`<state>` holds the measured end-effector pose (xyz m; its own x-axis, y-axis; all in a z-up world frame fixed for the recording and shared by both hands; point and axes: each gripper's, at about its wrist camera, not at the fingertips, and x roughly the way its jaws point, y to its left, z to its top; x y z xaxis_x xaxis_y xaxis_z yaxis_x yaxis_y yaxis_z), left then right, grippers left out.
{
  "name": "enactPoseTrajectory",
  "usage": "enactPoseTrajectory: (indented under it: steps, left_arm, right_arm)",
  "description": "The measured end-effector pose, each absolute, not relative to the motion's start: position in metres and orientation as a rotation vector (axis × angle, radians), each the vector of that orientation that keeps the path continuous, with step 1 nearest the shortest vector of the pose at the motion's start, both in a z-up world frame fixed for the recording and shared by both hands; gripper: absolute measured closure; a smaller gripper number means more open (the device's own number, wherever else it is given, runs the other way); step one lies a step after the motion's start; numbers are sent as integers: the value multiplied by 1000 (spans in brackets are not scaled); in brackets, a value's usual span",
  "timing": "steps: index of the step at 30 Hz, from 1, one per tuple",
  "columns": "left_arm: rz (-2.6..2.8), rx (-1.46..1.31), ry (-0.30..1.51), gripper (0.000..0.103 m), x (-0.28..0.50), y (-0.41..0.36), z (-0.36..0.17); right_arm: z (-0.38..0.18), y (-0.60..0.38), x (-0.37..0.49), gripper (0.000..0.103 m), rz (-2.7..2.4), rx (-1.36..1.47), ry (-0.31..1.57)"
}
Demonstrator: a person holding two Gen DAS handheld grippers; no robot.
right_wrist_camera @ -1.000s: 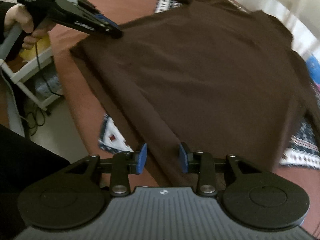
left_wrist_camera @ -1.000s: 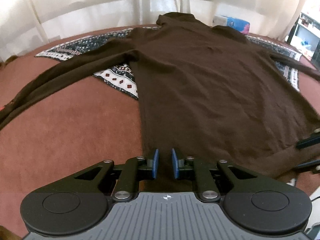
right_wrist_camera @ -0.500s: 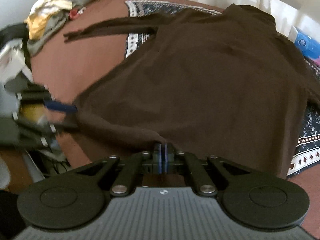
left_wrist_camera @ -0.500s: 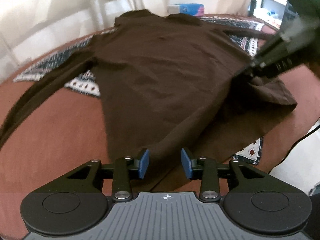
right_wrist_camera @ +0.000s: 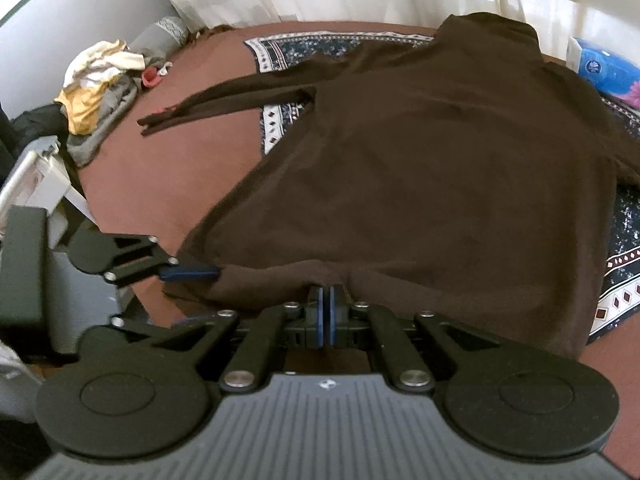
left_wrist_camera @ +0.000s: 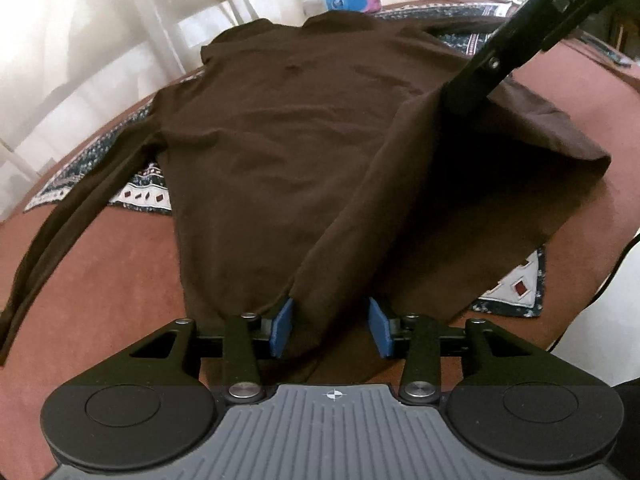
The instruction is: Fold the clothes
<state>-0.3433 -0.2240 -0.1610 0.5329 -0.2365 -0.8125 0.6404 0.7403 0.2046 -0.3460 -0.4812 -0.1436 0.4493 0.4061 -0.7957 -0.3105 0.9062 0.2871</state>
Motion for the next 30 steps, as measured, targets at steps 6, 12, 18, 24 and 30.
enactPoseTrajectory:
  steps: [6,12,18,24,30]
  left_arm:
    - [-435,307,952,92,-336,-175,-144]
    - [-368,207,1083,64,-356,-132,-149]
    - [-252,-28,1061,51,-349,-108,-143]
    - [-233,-117,1059,44,-312,-112,-150]
    - [-255,-22,1093,101,-304,-127,-156]
  right_arm:
    - [-150,-484,-359,99,471,48,1086]
    - [-172,-495,-393,95,460,-28,1231]
    - [-162,-565,-416,58,33,241,1111]
    - [-175,-589,-417,54,-44,329,1144]
    - [-191,-591,-415,99,30,412,1226]
